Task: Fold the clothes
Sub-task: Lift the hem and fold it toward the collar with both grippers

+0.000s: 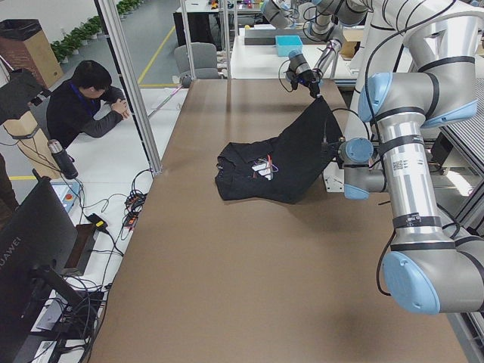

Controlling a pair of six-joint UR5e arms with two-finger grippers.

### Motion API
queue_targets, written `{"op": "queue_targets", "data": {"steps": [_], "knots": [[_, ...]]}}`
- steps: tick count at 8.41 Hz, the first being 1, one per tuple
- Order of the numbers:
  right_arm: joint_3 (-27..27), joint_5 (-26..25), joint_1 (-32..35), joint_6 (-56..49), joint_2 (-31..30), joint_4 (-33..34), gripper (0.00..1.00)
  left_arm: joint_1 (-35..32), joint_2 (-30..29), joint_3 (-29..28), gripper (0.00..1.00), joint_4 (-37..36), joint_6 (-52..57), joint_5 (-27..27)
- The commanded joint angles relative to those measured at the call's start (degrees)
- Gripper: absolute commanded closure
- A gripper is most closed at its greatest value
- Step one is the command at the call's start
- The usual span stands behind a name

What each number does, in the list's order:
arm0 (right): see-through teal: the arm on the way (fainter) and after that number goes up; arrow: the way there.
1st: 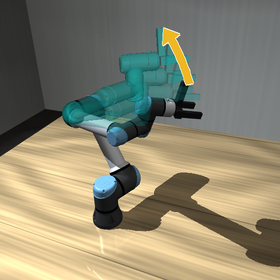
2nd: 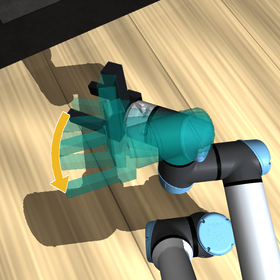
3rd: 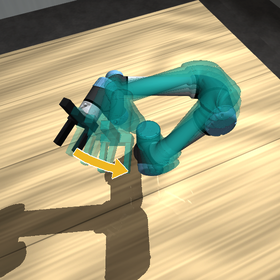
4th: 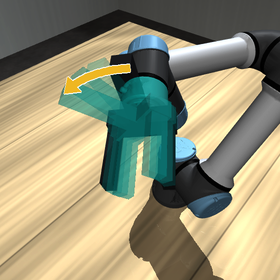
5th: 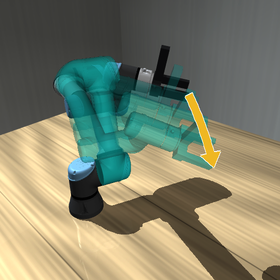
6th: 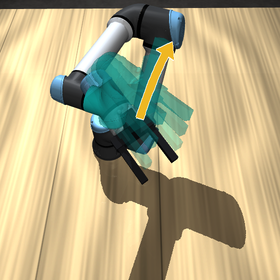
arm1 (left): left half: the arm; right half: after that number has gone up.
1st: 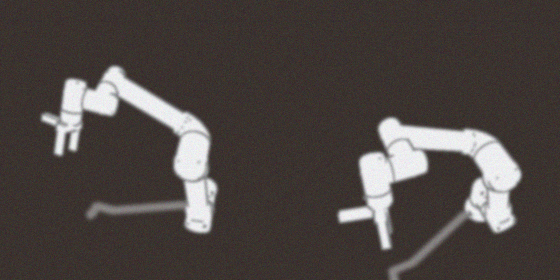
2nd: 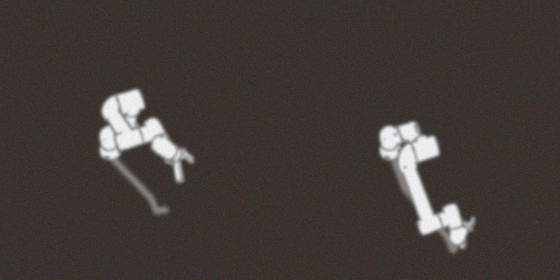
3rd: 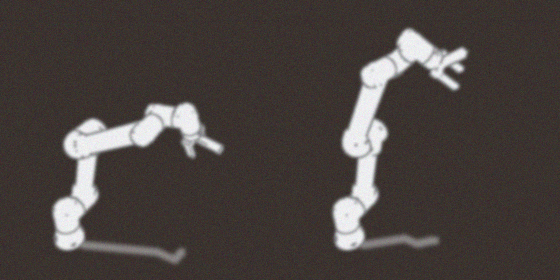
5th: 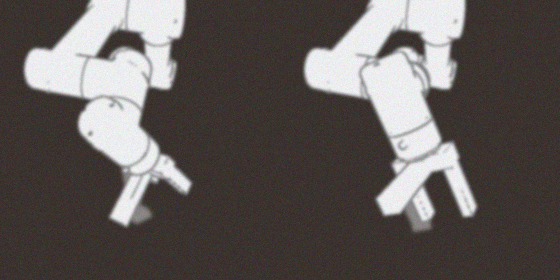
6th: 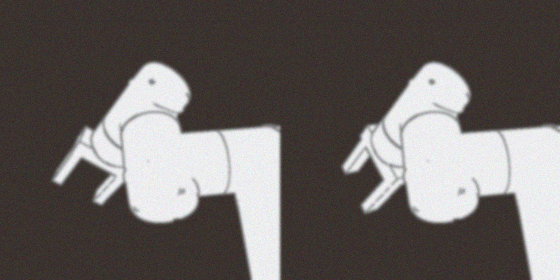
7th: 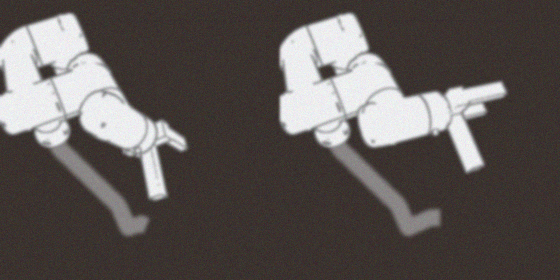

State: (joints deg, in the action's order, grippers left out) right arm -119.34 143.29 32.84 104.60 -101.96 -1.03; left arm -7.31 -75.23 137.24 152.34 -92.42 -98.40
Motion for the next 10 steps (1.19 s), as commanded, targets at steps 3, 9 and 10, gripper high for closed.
{"op": "queue_targets", "data": {"steps": [3, 9, 10], "knots": [[14.12, -0.82, 10.2, -0.01, 8.97, -0.91, 1.0, -9.1, -6.73, -7.92, 1.0, 0.51, -0.12, -0.03], [17.04, -6.07, 17.26, -5.45, 16.26, 9.01, 1.0, -28.18, -16.08, -13.56, 1.0, -7.13, -0.12, -4.43], [17.04, -7.92, 17.43, -8.51, 16.96, 11.98, 1.0, -29.25, -19.3, -17.06, 1.0, -7.14, -0.12, -4.26]]}}
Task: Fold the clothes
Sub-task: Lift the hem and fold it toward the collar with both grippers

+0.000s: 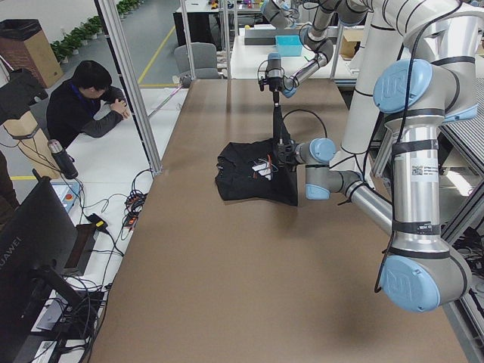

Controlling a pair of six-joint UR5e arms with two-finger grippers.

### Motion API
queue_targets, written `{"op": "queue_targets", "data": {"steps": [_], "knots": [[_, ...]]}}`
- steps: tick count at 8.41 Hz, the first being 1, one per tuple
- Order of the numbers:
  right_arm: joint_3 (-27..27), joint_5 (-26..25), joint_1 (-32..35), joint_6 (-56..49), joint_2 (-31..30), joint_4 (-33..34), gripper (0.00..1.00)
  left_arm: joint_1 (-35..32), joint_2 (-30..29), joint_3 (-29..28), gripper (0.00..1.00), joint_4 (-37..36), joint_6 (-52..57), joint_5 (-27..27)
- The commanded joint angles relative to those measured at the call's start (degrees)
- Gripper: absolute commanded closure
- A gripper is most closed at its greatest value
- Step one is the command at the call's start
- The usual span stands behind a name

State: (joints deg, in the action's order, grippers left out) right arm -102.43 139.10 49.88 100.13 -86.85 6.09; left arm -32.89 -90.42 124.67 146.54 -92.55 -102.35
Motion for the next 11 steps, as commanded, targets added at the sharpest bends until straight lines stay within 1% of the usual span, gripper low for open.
{"op": "queue_targets", "data": {"steps": [1, 2, 3, 4, 5, 6, 7, 8, 10, 11], "knots": [[0.21, -6.36, 0.83, -7.89, 2.03, 8.02, 1.0, -3.67, -7.63, -8.44, 1.0, -1.34, 0.0, 0.39], [0.47, -9.08, 1.88, -11.5, 2.64, 11.01, 1.0, -3.76, -10.28, -12.48, 1.0, -1.25, 0.17, 0.57], [2.39, -10.07, 2.41, -14.32, 4.13, 13.05, 1.0, -4.72, -12.83, -15.48, 1.0, -1.25, 0.09, 0.66], [5.19, -10.43, 3.29, -15.39, 5.79, 13.15, 1.0, -6.29, -14.07, -17.43, 1.0, -1.25, 0.09, 0.57], [7.48, -11.04, 4.6, -15.4, 7.99, 13.24, 1.0, -7.61, -14.35, -17.97, 1.0, -0.99, 0.09, 0.57], [9.33, -12.7, 4.87, -15.57, 9.05, 13.24, 1.0, -8.85, -14.35, -18.41, 1.0, -1.34, 0.09, 0.48], [11.61, -15.32, 4.88, -15.66, 10.45, 13.24, 1.0, -10.25, -14.35, -20.59, 1.0, -0.99, 0.61, -0.13], [14.77, -16.74, 4.88, -15.66, 12.3, 13.24, 1.0, -10.7, -14.52, -22.79, 1.0, -0.82, 1.92, 0.13], [18.12, -19.73, 4.88, -15.66, 12.93, 13.24, 1.0, -10.79, -15.66, -27.79, 1.0, -0.73, 4.12, 0.48], [19.36, -20.35, 4.96, -15.66, 12.93, 13.16, 1.0, -10.88, -16.1, -28.69, 1.0, -0.73, 4.22, 0.48]]}}
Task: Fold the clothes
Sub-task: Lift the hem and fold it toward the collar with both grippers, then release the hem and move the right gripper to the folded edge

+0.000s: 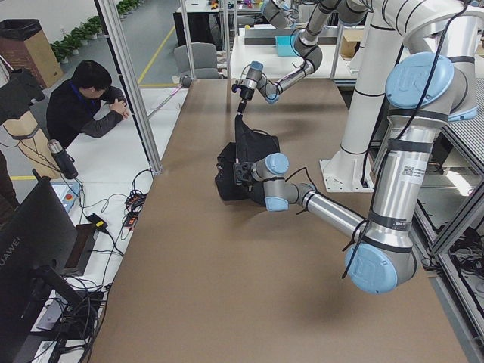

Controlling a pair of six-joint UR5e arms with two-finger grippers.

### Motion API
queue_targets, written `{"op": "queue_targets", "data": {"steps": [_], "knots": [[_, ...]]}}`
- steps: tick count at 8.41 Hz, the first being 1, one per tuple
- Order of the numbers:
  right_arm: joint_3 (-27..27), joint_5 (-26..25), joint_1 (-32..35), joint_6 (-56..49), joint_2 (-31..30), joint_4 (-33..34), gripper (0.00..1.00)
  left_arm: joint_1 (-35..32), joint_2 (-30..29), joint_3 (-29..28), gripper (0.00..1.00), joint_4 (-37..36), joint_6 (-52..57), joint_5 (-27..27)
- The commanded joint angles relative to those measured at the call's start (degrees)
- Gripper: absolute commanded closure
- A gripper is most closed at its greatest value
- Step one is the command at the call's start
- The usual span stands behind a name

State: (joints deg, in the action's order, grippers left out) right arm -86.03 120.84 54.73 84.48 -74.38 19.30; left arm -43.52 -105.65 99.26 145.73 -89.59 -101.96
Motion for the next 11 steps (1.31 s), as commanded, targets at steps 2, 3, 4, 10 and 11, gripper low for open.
{"op": "queue_targets", "data": {"steps": [2, 3, 4, 10, 11], "knots": [[3.68, -2.8, 0.11, 0.07, 0.55, -0.05, 1.0, -0.25, -2.44, -4.6, 1.0, -0.01, 0.65, 0.18], [3.59, -2.8, 0.02, 0.42, 0.9, -0.05, 1.0, -0.25, -3.67, -4.6, 1.0, -0.36, 0.21, 0.18], [3.33, -2.8, -0.06, 0.77, 1.43, 0.04, 1.0, -0.16, -4.29, -4.6, 1.0, -0.45, 0.12, 0.18], [3.85, -3.15, -0.33, 0.43, 3.98, 0.74, 0.06, -0.16, -4.56, -4.34, 0.06, 0.25, -0.15, 0.7], [3.77, -3.15, 0.28, 0.51, 4.42, 4.14, 0.06, -0.68, -5.26, -4.34, 0.06, 0.08, 0.03, 1.05]]}}
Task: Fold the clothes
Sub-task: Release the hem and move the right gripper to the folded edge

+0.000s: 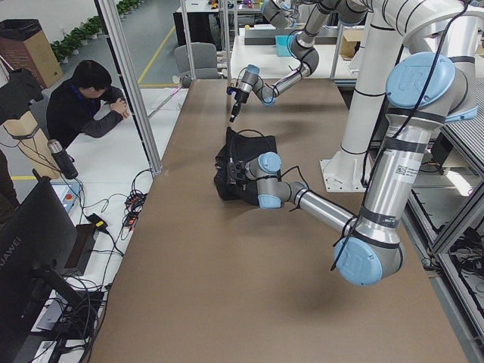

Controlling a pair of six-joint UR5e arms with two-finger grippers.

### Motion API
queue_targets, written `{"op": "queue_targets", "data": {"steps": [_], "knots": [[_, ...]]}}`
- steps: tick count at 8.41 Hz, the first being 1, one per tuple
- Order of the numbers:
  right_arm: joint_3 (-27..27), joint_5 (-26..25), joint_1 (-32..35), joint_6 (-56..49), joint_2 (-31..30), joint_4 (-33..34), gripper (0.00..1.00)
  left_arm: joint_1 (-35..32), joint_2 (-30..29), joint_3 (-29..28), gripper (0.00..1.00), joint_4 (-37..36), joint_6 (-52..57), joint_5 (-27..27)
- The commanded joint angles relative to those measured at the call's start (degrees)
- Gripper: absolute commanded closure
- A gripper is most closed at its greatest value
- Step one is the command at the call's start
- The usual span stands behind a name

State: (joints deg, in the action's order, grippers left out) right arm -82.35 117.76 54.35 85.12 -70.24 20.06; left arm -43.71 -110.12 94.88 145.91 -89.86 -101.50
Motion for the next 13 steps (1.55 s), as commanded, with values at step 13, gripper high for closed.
{"op": "queue_targets", "data": {"steps": [13], "knots": [[-9.59, 4.93, -15.67, 0.3, -13.69, 12.11, 0.06, -3.31, -0.71, 0.22, 0.06, -0.63, 0.74, 0.6]]}}
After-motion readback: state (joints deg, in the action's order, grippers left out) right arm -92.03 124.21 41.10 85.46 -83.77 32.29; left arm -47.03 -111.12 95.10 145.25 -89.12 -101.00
